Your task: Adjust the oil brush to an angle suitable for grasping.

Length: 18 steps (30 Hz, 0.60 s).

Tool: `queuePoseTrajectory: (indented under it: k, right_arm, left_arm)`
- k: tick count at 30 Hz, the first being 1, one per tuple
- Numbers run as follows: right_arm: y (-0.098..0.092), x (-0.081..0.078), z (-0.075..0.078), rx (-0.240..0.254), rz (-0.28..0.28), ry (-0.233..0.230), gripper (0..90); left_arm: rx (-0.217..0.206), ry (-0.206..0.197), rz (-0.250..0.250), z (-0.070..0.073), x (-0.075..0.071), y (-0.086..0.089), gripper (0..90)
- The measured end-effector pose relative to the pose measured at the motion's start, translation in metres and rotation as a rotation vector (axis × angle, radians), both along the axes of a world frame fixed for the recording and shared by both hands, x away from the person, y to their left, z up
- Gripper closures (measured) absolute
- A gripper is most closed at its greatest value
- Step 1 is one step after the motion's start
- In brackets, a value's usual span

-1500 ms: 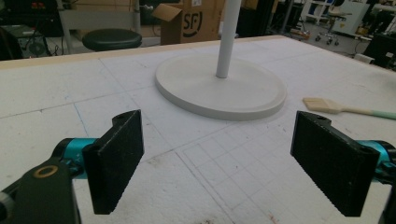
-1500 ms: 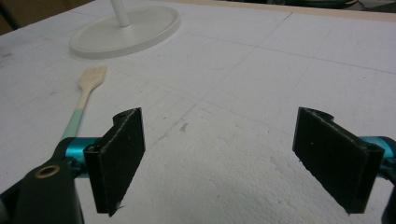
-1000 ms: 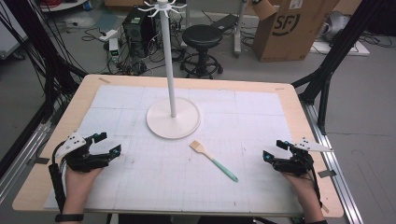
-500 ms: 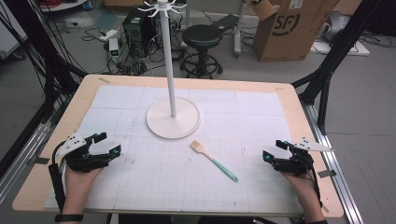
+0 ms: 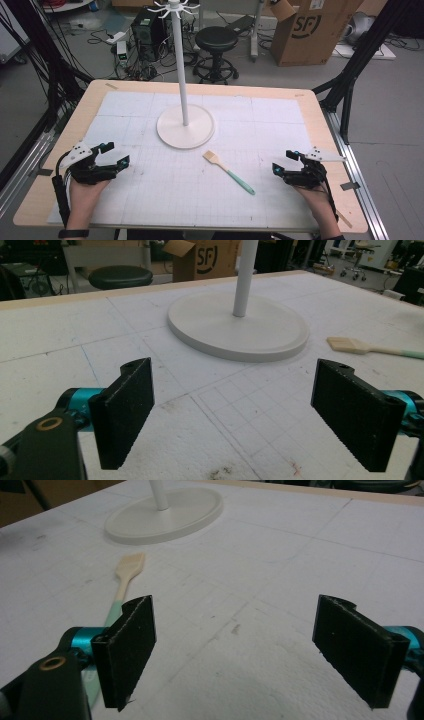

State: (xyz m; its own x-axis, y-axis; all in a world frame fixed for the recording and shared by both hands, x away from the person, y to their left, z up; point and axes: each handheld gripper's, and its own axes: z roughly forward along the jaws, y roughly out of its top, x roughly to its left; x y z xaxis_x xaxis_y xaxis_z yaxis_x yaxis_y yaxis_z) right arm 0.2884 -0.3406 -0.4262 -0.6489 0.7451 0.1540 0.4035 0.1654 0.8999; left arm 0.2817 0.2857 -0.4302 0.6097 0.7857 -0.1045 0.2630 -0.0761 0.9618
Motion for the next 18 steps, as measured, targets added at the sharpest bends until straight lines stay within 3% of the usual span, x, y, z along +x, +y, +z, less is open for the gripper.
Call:
queuePoseTrajectory:
  k: [12,18]
  right_arm:
    - [0.04,0.006,0.0,-0.016,0.082,0.015,17.3]
    - [0.065,0.011,-0.003,-0.051,0.131,0.034,20.3]
  left_arm:
    - [-0.007,0.001,0.0,0.001,0.0,0.002,17.8]
    - [-0.011,0.001,0.001,0.001,0.0,0.002,17.7]
